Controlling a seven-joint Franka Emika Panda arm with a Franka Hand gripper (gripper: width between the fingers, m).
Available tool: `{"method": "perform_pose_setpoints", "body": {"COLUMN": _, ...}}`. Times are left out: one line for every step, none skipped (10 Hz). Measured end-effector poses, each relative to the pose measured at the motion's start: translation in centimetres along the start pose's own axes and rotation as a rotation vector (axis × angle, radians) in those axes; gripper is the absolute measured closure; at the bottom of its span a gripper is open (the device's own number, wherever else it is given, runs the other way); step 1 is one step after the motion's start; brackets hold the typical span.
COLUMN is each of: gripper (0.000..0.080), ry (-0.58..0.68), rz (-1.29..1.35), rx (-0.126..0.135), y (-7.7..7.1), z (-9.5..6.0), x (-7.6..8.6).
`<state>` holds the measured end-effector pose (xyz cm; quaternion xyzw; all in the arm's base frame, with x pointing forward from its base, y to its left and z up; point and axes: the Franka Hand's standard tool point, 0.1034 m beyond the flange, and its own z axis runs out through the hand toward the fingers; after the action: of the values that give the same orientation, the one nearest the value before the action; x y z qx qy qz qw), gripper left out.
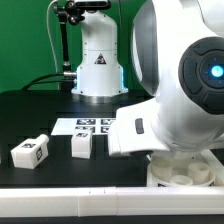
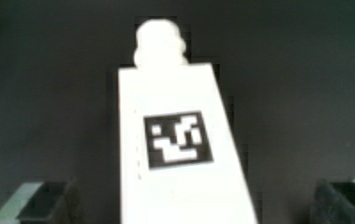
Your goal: Assemble stool
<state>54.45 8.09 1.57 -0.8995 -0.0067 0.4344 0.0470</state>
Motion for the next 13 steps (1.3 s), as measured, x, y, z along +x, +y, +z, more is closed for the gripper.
{"method": "perform_pose_setpoints", "body": {"gripper": 0.0151, "ry": 0.031, "rz": 0.003, "rx": 0.002, "y": 0.10, "z": 0.43, "x": 0.53}}
{"method": "perform_pose_setpoints", "body": {"gripper": 0.0151, "ry": 0.034, "rz": 0.006, "rx": 0.002, "y": 0.20, "z": 0.97, "x": 0.41}}
{"method": "perform_pose_setpoints", "body": {"gripper": 0.0151, "ry": 0.034, "rz": 0.007, "rx": 0.002, "y": 0.26, "z": 1.19, "x": 0.35}}
{"method": "perform_pose_setpoints", "body": {"gripper": 0.0151, "ry": 0.035, "rz": 0.007, "rx": 0.002, "y": 0.25, "z": 1.19, "x": 0.35}}
{"method": "perform_pose_setpoints", "body": {"gripper": 0.0151, "ry": 0.035, "rz": 0.008, "rx": 0.003, "y": 0.28, "z": 1.19, "x": 0.35}}
{"method": "perform_pose_setpoints", "body": {"gripper": 0.0151, "ry": 0.035, "rz": 0.008, "rx": 0.004, "y": 0.32, "z": 1.19, "x": 0.35}}
{"method": "perform_pose_setpoints", "body": {"gripper": 0.0272, "ry": 0.035, "rz": 0.008, "rx": 0.004, "y": 0.33, "z": 1.20, "x": 0.35}}
{"method": "perform_pose_setpoints", "body": {"gripper": 0.0465, "ry": 0.034, "rz": 0.009, "rx": 0.005, "y": 0.36, "z": 1.20, "x": 0.33}}
{"method": "perform_pose_setpoints", "body": {"gripper": 0.0465, "ry": 0.033, "rz": 0.009, "rx": 0.005, "y": 0.37, "z": 1.21, "x": 0.32}}
{"method": "perform_pose_setpoints", "body": {"gripper": 0.0463, "ry": 0.034, "rz": 0.009, "rx": 0.005, "y": 0.36, "z": 1.20, "x": 0.32}}
{"method": "perform_pose_setpoints", "body": {"gripper": 0.0463, "ry": 0.034, "rz": 0.009, "rx": 0.005, "y": 0.36, "z": 1.19, "x": 0.32}}
{"method": "perform_pose_setpoints", "body": {"gripper": 0.0463, "ry": 0.034, "rz": 0.005, "rx": 0.005, "y": 0.39, "z": 0.99, "x": 0.24}}
{"method": "perform_pose_setpoints", "body": {"gripper": 0.0463, "ry": 0.035, "rz": -0.004, "rx": 0.007, "y": 0.53, "z": 0.52, "x": 0.09}}
